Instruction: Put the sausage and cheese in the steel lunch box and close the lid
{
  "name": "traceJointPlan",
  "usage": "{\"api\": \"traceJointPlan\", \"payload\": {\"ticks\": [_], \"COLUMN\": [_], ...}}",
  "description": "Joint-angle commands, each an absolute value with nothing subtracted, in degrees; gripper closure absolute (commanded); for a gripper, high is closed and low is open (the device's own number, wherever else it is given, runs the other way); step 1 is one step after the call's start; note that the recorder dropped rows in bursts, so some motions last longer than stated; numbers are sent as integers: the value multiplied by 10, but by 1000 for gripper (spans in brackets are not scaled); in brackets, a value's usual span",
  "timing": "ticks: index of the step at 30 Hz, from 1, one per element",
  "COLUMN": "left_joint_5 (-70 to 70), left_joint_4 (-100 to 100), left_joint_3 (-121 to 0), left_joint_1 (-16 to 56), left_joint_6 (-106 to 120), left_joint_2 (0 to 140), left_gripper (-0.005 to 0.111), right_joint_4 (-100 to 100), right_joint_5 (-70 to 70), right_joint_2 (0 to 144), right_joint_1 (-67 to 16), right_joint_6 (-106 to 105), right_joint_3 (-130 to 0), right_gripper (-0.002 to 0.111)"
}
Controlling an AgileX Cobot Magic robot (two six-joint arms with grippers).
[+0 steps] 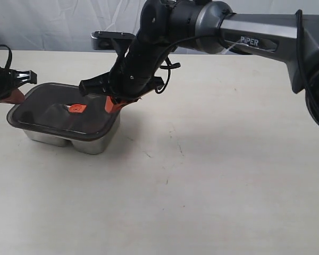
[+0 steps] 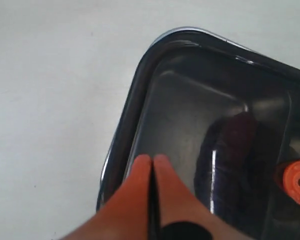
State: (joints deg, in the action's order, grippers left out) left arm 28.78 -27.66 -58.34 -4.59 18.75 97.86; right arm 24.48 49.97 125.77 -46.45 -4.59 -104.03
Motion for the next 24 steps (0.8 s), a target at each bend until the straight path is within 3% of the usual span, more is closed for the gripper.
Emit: {"api": "traceJointPlan", "payload": {"ticks": [1, 10, 24], "left_joint_5": [350, 566, 505], "left_joint_4": [-251, -27, -77], "left_joint_3": [-614, -621, -621], "left_joint_1": [-45, -45, -45], "left_joint_6": [194, 47, 65], "left_joint_2": [956, 910, 1004], "left_gripper": [107, 107, 107], "right_joint_4": [262, 250, 248], "right_joint_5": [512, 509, 502], "right_joint_2": [1257, 1257, 1257], "right_joint_1": [-465, -465, -465], "right_joint_6": [-65, -65, -70], "right_joint_3": [-1044, -1044, -1044], "right_gripper": [109, 109, 109]}}
